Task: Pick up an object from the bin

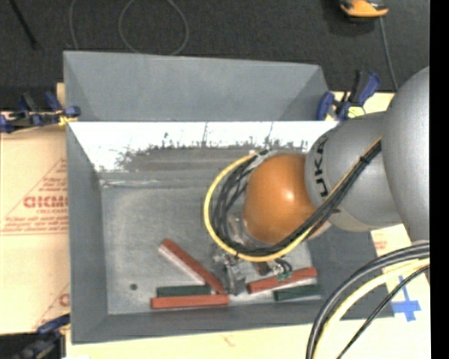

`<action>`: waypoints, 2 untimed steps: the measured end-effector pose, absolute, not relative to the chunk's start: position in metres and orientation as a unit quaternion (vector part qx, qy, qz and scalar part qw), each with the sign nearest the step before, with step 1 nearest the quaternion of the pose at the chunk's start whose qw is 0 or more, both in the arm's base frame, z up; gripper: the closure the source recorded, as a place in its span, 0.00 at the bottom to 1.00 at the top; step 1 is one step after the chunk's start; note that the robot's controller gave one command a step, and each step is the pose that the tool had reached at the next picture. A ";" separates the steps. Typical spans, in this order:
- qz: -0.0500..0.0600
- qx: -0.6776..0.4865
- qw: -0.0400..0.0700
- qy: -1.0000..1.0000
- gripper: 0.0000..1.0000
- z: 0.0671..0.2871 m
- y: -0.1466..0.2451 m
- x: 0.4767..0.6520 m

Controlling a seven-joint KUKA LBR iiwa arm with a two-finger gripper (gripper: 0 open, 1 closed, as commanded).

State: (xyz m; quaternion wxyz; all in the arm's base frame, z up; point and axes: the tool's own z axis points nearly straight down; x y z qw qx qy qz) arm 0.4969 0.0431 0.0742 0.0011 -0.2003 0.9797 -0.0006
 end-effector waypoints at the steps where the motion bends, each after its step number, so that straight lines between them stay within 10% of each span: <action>1: 0.000 -0.201 0.001 0.980 0.00 0.074 0.044 0.497; 2: -0.001 -0.152 0.005 0.988 0.00 0.071 -0.036 0.484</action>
Offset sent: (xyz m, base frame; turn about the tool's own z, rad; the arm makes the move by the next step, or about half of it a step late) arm 0.0000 0.0000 0.0000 0.0000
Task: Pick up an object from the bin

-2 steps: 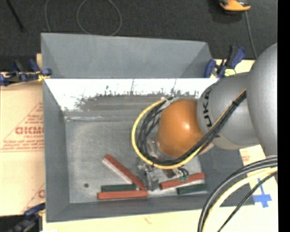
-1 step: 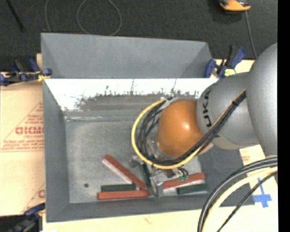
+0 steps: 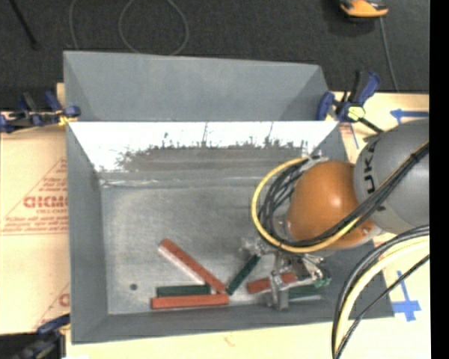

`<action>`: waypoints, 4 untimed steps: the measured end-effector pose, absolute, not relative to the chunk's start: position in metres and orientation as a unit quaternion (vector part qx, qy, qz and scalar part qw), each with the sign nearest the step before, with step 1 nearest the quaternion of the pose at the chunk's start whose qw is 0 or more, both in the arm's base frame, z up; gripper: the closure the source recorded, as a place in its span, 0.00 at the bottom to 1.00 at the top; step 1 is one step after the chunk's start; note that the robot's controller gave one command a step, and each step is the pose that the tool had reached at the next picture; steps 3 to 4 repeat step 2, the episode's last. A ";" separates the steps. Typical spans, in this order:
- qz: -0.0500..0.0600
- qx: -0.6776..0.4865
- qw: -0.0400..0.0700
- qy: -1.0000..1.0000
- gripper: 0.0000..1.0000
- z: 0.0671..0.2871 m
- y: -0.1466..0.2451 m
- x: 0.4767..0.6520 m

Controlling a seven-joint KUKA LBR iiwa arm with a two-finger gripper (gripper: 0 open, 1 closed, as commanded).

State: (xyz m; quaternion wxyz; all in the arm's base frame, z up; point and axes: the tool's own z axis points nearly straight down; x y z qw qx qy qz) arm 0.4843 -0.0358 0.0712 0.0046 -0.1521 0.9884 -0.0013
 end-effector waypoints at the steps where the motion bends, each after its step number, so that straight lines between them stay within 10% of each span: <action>1: 0.000 -0.156 0.003 0.988 1.00 0.071 -0.033 0.483; 2: -0.001 -0.140 0.006 0.990 1.00 0.226 -0.028 0.497; 4: -0.001 -0.140 0.006 0.990 1.00 0.226 -0.028 0.497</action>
Offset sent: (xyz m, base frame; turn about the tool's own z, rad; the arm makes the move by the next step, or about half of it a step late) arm 0.0000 0.0000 0.0000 0.0000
